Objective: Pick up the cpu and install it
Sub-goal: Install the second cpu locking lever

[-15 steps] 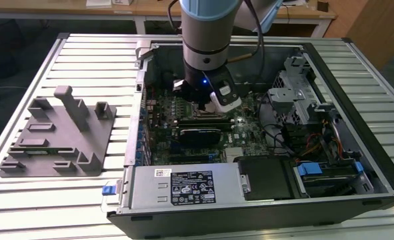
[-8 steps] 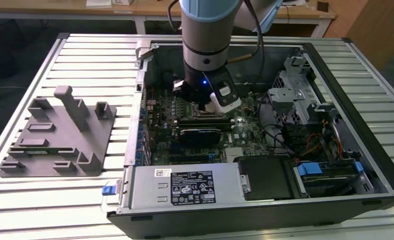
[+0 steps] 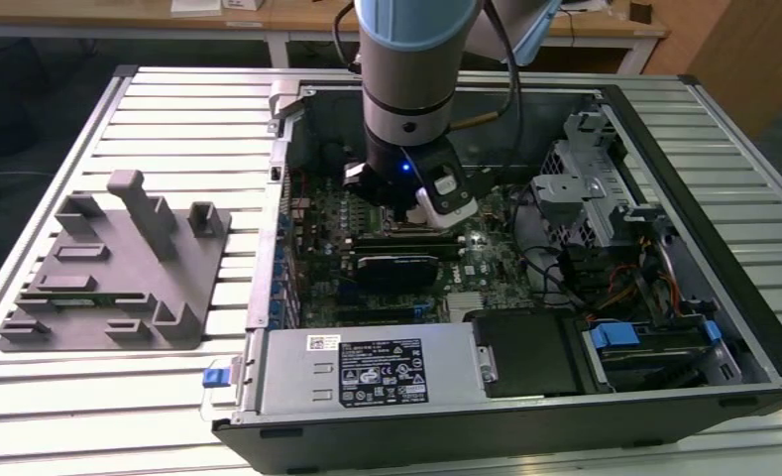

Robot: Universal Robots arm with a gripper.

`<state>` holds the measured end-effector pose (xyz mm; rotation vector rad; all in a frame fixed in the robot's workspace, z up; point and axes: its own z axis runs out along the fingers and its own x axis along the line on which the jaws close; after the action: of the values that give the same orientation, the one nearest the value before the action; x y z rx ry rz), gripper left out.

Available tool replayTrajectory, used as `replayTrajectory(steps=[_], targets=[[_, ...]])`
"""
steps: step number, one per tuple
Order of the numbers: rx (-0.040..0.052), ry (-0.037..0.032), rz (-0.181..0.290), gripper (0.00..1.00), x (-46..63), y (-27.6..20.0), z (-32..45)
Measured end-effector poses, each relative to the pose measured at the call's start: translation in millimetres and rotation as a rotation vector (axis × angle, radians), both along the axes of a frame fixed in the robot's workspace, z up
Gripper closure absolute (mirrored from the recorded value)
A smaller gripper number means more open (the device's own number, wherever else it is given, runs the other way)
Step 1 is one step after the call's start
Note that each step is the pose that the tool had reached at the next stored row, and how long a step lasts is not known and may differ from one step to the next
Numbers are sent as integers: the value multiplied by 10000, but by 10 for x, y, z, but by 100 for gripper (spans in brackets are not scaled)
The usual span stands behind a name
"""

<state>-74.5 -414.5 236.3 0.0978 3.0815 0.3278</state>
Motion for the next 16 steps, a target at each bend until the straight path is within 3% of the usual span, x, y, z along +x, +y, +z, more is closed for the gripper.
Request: replayTrajectory(steps=[11, 16], targets=[[-54, 29, 0, 89, 13, 0, -8], [-55, 30, -34, 89, 11, 0, -52]])
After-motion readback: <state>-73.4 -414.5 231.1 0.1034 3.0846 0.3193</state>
